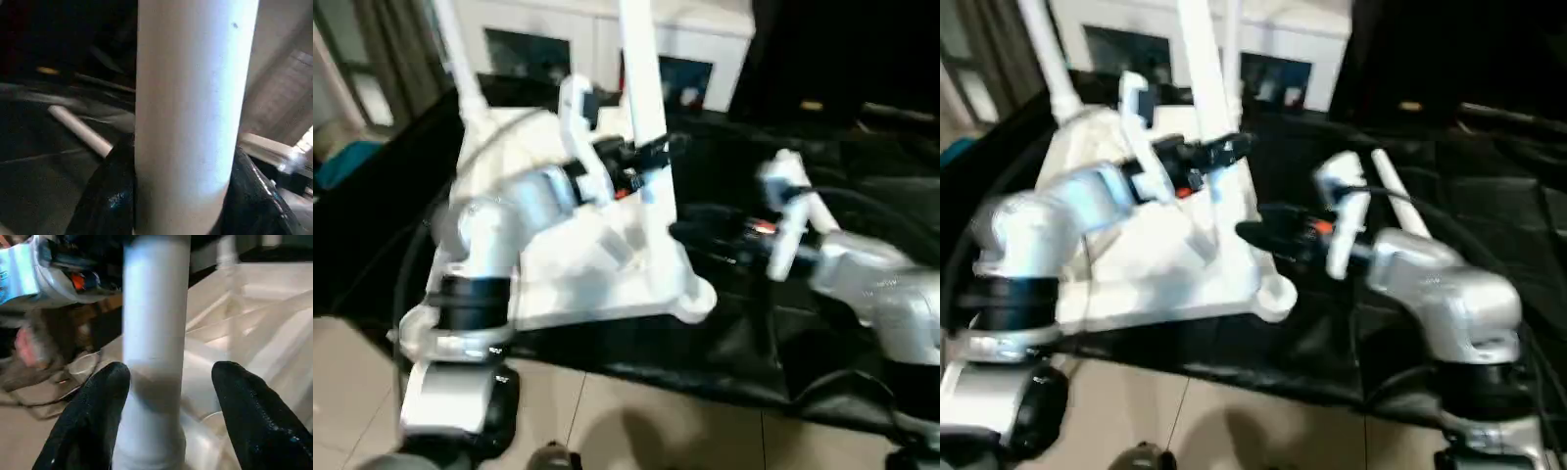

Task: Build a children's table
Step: Pick table leg

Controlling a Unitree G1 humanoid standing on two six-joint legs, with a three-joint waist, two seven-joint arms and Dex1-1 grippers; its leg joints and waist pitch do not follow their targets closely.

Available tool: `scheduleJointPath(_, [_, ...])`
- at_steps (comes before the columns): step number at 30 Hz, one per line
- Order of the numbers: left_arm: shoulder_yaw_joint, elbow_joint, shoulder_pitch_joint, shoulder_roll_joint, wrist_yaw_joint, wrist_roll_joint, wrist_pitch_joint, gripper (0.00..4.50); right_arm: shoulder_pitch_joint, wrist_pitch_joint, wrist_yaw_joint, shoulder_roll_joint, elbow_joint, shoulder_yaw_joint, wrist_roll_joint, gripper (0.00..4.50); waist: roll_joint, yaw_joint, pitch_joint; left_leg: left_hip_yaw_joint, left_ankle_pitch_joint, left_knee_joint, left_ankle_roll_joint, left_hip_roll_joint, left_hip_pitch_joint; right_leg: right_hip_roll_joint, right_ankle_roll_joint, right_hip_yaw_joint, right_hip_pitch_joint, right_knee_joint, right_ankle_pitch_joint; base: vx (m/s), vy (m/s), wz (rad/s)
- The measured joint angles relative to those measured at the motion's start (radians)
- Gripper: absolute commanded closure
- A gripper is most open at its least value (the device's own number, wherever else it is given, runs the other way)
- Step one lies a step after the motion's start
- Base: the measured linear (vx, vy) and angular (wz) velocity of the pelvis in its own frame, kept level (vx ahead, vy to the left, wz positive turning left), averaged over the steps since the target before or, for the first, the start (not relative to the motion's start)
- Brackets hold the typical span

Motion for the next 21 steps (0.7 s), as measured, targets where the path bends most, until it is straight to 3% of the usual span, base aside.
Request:
scheduleJointPath(8, [0.023, -0.005, -0.001, -0.007, -0.064, -0.094, 0.056, 2.65, 0.019, 0.036, 0.056, -0.019, -0.027, 0.006, 0.067, 1.51, 0.000, 0.001, 0.000, 0.000, 0.000, 0.000, 0.000, 0.000, 0.004, 0.000, 0.003, 0.000, 0.004, 0.000, -0.002, 0.000, 0.000, 0.00])
scheduleJointPath(10, [0.023, -0.005, -0.005, -0.011, -0.068, -0.107, 0.056, 2.65, 0.019, 0.046, 0.058, -0.017, -0.029, 0.015, 0.074, 1.86, 0.000, 0.001, 0.000, 0.000, 0.000, 0.000, 0.000, 0.000, 0.005, 0.000, 0.004, 0.000, 0.005, -0.001, -0.002, 0.000, 0.000, 0.00])
scheduleJointPath(21, [0.024, -0.003, -0.012, -0.018, -0.068, -0.109, 0.055, 2.65, 0.021, 0.047, 0.055, -0.017, -0.030, 0.044, 0.085, 2.54, 0.000, 0.001, 0.000, 0.000, 0.000, 0.000, 0.000, 0.000, 0.006, 0.000, 0.004, 0.000, 0.006, -0.001, -0.002, 0.000, 0.000, 0.00])
